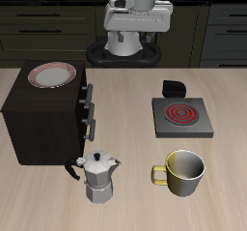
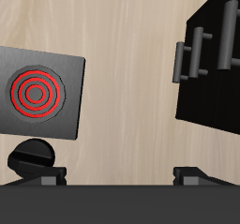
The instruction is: Open the top drawer of the wooden cabinet
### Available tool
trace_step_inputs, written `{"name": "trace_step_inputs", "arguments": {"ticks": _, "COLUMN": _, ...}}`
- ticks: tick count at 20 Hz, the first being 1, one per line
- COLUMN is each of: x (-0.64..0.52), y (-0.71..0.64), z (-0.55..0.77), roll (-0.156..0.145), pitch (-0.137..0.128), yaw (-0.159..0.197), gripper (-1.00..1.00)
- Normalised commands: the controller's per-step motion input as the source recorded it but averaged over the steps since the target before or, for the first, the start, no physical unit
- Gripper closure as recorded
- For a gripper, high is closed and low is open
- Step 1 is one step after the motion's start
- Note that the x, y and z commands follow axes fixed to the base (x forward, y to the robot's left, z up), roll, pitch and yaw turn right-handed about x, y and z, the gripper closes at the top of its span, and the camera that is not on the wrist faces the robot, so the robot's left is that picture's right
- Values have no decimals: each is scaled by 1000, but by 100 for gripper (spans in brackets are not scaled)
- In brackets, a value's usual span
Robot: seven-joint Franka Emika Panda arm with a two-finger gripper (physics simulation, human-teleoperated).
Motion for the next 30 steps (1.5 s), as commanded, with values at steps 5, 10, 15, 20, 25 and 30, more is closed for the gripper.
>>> {"name": "trace_step_inputs", "arguments": {"ticks": 5, "x": -22, "y": 35, "z": 15, "roll": 20, "pitch": 7, "yaw": -11, "gripper": -100}}
{"name": "trace_step_inputs", "arguments": {"ticks": 10, "x": 47, "y": -6, "z": 17, "roll": -19, "pitch": -11, "yaw": -10, "gripper": -100}}
{"name": "trace_step_inputs", "arguments": {"ticks": 15, "x": 95, "y": 123, "z": 91, "roll": -29, "pitch": -38, "yaw": 2, "gripper": -100}}
{"name": "trace_step_inputs", "arguments": {"ticks": 20, "x": 212, "y": 180, "z": 110, "roll": -55, "pitch": -41, "yaw": 25, "gripper": -100}}
{"name": "trace_step_inputs", "arguments": {"ticks": 25, "x": 295, "y": 199, "z": 57, "roll": -95, "pitch": -75, "yaw": 84, "gripper": -100}}
{"name": "trace_step_inputs", "arguments": {"ticks": 30, "x": 250, "y": 226, "z": -9, "roll": -70, "pitch": -30, "yaw": 22, "gripper": -100}}
